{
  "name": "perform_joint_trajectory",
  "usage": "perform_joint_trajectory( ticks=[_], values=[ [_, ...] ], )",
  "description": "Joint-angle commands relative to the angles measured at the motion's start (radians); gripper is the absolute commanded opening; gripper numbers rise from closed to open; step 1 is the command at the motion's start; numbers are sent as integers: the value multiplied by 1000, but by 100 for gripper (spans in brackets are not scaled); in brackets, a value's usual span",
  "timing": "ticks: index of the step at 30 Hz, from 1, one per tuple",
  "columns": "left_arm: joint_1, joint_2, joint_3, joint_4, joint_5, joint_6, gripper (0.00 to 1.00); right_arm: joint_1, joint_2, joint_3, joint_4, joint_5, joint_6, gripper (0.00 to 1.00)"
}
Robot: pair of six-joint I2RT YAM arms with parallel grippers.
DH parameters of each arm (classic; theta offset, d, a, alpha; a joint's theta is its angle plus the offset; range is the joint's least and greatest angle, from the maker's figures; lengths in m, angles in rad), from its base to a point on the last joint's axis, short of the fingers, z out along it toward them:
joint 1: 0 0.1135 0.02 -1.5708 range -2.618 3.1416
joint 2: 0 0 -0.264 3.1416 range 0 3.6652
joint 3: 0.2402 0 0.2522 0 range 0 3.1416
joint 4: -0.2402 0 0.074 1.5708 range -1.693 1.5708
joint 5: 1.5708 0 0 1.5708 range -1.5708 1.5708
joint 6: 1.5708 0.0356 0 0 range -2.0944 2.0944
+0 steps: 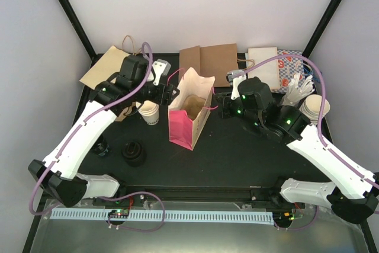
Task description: Pack the takeout coffee
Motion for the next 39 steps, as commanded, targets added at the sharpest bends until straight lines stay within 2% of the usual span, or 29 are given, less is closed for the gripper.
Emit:
perform_joint_trajectory(
  ticks=[1,6,10,12,13,15,16,17,20,27,32,39],
  values=[
    [-31,44,14,-19,-50,33,73,5,-6,17,19,15,-1,6],
    [-49,96,24,-48,-108,48,71,5,-10,20,16,20,-1,7],
    [-56,145,32,-65,-118,51,60,5,-12,18,9,29,-1,8],
    [-57,169,45,-75,-132,50,48,4,-16,14,4,31,0,11],
    [-56,175,51,-75,-137,54,39,5,-19,11,-1,32,0,14],
    [-58,179,65,-59,-142,77,12,5,-29,-1,-10,38,1,20],
    [-59,178,71,-47,-140,101,4,5,-37,-9,-15,38,0,24],
    [-62,175,77,-36,-142,126,2,5,-45,-18,-20,40,-1,30],
    [-70,157,88,-2,-151,223,1,5,-80,-40,-46,68,-9,39],
    [-104,92,45,55,-118,408,1,5,-188,-46,-137,114,-113,47],
    [-188,43,-60,133,-168,485,2,5,-261,-69,-138,91,-219,49],
    [-240,8,-146,172,-183,499,1,5,-272,-103,-86,70,-359,49]
  ],
)
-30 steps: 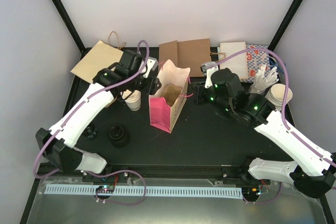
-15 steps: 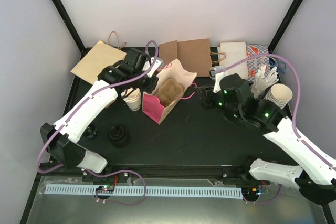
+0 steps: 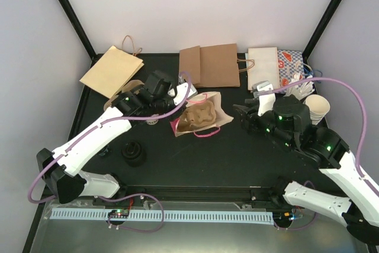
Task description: Pack the takeout coffee
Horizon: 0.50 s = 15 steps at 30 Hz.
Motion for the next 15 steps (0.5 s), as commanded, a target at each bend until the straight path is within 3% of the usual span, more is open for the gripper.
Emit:
perform_joint_trajectory(
  ticks=[1,9,15],
  values=[
    [-32,-27,-35,67,-30,44,1,5,9,-41,50,-21,-144,49],
    [-59,-84,-65,106,-39,52,2,4,28,-132,153,-184,-344,41],
    [-65,-110,-65,130,-49,78,2,6,60,-143,205,-249,-461,41]
  ],
)
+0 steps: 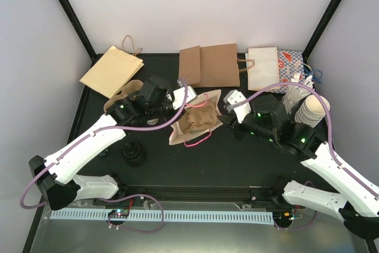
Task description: Pack the takeout coffee
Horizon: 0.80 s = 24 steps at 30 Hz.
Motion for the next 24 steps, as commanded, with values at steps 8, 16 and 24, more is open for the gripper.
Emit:
perform_joint_trajectory(
  ticks=[8,16,24],
  values=[
    [-9,-39,35,18,-4,42,2,77,13,-64,138,-58,-262,37],
    [-12,-49,59,-5,2,55,2,187,64,-156,188,100,-340,36],
    [-32,-59,57,-16,18,73,2,354,53,-322,278,177,-332,35]
  ],
)
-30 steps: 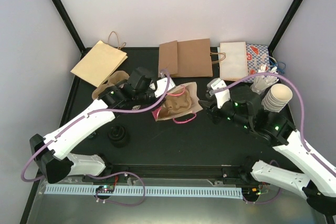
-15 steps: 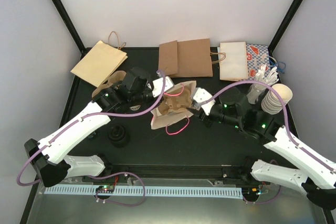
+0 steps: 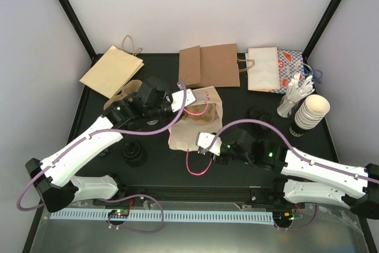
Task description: Pack the takeout coffee
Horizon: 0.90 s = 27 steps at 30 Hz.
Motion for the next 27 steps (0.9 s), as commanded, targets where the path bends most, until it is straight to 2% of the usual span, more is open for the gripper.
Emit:
perform_joint_trajectory(
  ticks=[1,9,22,27],
  values=[
    [-21,-28,46,1,22,21,2,78,-10,-58,65,72,3,35],
    [-64,-61,-24,25,40,-15,2,183,-12,-155,124,170,34,35],
    [-96,-59,-61,35,44,-59,1,184,-85,-107,121,201,196,39],
    [-107,-59,-60,36,49,-59,1,185,-116,-69,93,227,194,40]
  ],
)
